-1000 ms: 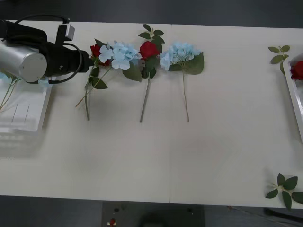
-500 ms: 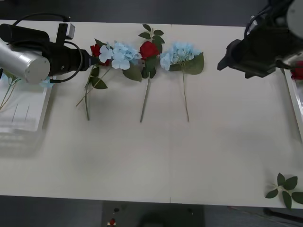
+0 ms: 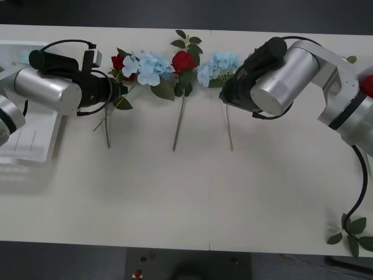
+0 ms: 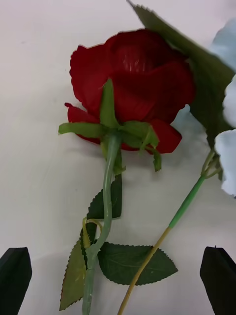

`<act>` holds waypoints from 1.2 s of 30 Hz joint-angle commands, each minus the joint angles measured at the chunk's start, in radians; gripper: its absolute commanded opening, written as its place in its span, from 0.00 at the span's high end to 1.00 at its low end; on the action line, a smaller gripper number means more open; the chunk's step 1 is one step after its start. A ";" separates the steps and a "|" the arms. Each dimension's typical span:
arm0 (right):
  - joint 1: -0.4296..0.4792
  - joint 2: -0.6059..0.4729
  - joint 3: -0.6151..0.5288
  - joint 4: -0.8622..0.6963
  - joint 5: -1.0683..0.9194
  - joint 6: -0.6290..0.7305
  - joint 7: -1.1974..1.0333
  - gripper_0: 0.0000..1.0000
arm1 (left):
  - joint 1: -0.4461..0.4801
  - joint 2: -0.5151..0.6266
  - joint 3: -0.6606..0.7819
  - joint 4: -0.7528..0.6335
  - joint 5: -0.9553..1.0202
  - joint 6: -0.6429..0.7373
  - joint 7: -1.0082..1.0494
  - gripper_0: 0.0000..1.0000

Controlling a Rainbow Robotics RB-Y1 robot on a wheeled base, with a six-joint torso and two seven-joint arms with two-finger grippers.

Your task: Put the red flowers into the right box and the blue flowers into the left box

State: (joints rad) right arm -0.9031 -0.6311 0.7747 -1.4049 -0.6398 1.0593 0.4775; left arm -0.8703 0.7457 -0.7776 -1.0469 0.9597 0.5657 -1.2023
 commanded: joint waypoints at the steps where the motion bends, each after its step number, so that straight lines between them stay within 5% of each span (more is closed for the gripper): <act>1: -0.025 0.074 -0.020 0.109 0.095 -0.085 0.004 0.19 | -0.070 -0.016 0.020 0.047 -0.024 -0.006 -0.039 0.00; 10: -0.026 0.171 -0.008 0.302 0.212 -0.234 0.021 0.20 | -0.072 -0.020 0.021 0.088 -0.062 -0.010 -0.040 0.00; 27: -0.025 0.197 0.054 0.320 0.249 -0.306 0.041 0.20 | -0.082 -0.100 0.020 0.200 -0.151 -0.047 -0.037 0.00; 36: -0.025 0.235 0.092 0.437 0.305 -0.461 0.050 0.20 | -0.122 -0.147 0.020 0.263 -0.179 -0.052 -0.036 0.00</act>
State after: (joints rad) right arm -0.9032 -0.4058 0.8467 -0.9803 -0.3516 0.6305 0.4833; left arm -0.9480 0.5844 -0.7776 -0.7627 0.7882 0.5229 -1.2047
